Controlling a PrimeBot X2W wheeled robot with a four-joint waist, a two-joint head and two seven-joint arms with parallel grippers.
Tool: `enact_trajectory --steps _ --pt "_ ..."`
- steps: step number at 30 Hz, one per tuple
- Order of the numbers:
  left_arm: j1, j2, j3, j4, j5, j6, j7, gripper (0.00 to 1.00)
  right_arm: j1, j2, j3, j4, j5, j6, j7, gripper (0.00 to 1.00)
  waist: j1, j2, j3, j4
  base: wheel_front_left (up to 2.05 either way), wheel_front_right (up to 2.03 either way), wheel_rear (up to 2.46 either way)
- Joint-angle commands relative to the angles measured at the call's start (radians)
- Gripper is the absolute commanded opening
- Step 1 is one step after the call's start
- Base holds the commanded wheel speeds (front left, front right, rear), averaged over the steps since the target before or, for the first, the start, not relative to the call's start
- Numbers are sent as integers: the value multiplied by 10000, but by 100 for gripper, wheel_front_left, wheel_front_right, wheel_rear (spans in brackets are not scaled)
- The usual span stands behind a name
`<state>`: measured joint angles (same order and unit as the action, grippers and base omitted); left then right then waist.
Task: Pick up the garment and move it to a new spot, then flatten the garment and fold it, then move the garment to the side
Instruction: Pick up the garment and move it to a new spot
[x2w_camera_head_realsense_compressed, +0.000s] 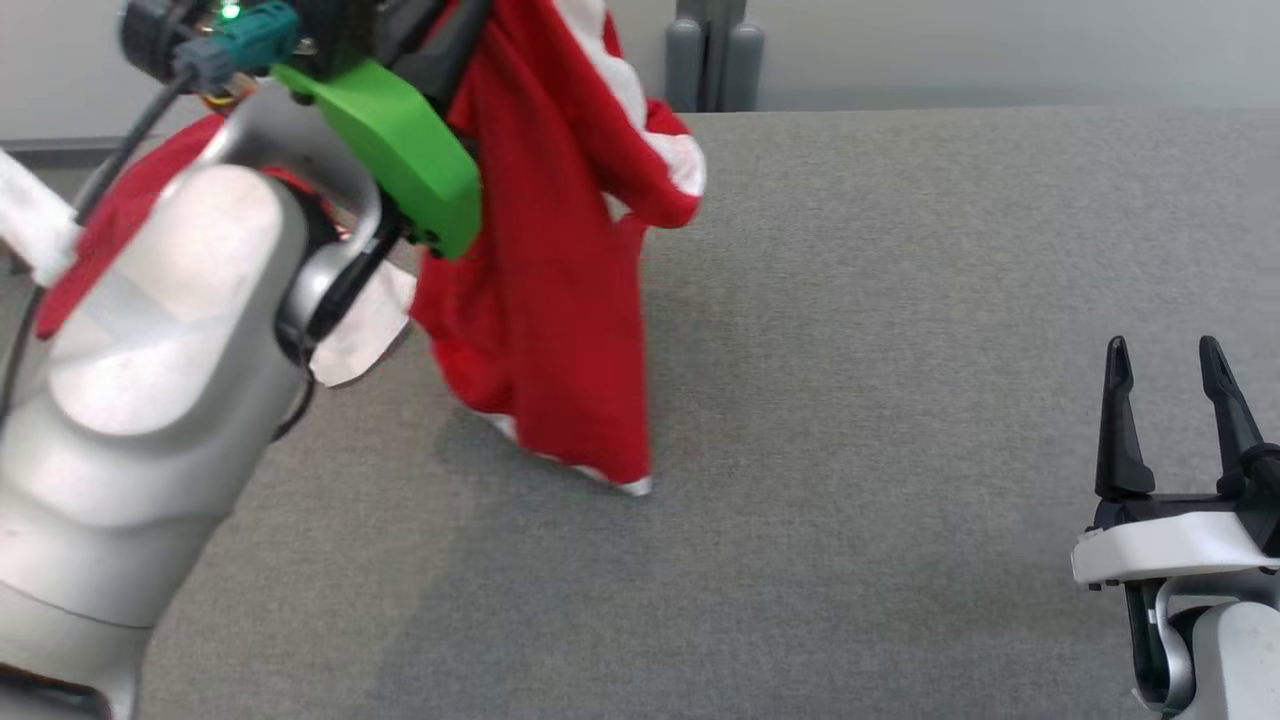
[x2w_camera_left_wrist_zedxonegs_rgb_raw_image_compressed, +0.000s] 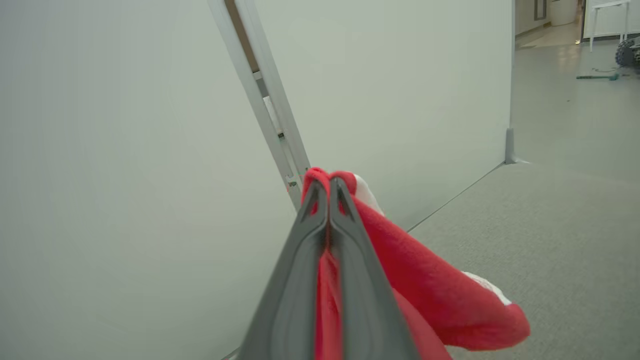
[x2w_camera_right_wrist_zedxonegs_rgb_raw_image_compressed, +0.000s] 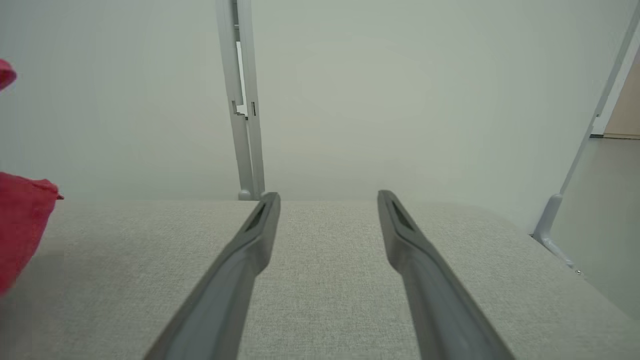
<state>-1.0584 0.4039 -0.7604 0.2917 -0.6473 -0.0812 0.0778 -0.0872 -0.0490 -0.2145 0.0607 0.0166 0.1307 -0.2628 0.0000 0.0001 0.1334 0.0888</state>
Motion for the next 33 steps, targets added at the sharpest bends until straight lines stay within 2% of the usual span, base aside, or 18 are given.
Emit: enact_trajectory --steps 1,8,11,16,21,22,23,24,27,33 --pt "266 -275 -67 76 -88 111 -192 0 30 -23 0 -44 89 1 -31 100 0 -1 170 -974 0 0 0" --pt "1704 -2465 -683 1862 -262 586 -1737 0 -307 -22 315 -11 305 1 -31 100 0 -1 856 -1942 0 0 0" --pt "2434 -3042 -999 2877 -321 644 -2409 0 -414 -23 445 36 417 1 -31 100 0 -1 1031 -2172 0 0 0" --pt "3356 -3495 -1445 4094 -635 707 -3062 0 -441 -22 603 90 536 1 -31 100 0 -1 1177 -2341 0 0 0" --pt "3865 -3525 -2074 4080 -1016 632 -3280 2 -382 -22 692 205 606 1 -31 100 0 -1 1152 -2147 0 0 0" --pt "3935 -3518 -2215 4000 -1111 666 -3332 36 -384 -23 712 211 612 1 -31 100 0 -1 1129 -2078 0 0 0" --pt "3969 -3513 -2272 3922 -1176 738 -3368 89 -395 -25 710 210 620 1 -31 100 0 -1 1113 -2018 0 0 0" --pt "3991 -3508 -2276 3783 -1236 841 -3373 100 -408 -25 702 207 605 1 -31 100 0 -1 1083 -1930 0 0 0" --pt "4052 -3516 -2048 3267 -1352 1061 -3449 100 -387 -25 657 230 528 1 -31 100 0 -1 954 -1684 0 0 0" --pt "4575 -3510 -708 2132 -492 1281 -3420 100 -222 -26 643 313 425 1 -31 100 0 -1 551 -1344 0 0 0"
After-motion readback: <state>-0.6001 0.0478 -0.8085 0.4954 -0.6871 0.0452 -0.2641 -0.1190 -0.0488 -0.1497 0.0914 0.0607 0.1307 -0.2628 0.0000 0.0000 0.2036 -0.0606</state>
